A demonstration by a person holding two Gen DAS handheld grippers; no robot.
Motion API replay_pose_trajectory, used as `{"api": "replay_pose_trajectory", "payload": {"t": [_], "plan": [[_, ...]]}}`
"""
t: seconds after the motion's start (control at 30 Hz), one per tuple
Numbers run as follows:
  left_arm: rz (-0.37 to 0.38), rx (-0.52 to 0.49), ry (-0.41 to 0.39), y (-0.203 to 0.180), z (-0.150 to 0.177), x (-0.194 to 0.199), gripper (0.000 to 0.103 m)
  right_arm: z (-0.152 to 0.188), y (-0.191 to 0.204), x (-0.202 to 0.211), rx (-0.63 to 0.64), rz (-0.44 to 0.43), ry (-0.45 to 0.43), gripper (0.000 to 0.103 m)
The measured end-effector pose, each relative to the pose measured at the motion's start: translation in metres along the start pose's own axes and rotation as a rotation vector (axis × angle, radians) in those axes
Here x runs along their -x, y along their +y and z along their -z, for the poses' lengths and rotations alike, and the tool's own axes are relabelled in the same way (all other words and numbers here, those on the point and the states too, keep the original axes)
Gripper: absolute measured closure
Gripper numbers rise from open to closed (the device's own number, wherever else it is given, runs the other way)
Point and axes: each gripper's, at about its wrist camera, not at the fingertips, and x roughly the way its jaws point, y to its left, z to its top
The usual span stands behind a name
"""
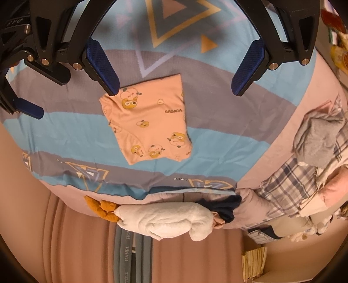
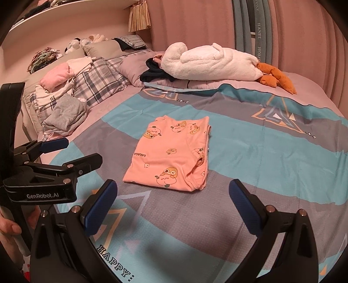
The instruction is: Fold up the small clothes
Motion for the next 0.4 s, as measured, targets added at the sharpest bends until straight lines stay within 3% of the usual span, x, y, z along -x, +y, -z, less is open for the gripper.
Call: {"api": "replay_pose_trajectory", "payload": {"t": [0.4], "plan": [[0.008, 0.020, 0.007, 0.0060, -0.0014, -0.0036, 0.001, -0.0015, 0.0032, -0.0026, 0.003, -0.003, 0.004, 0.000]]}}
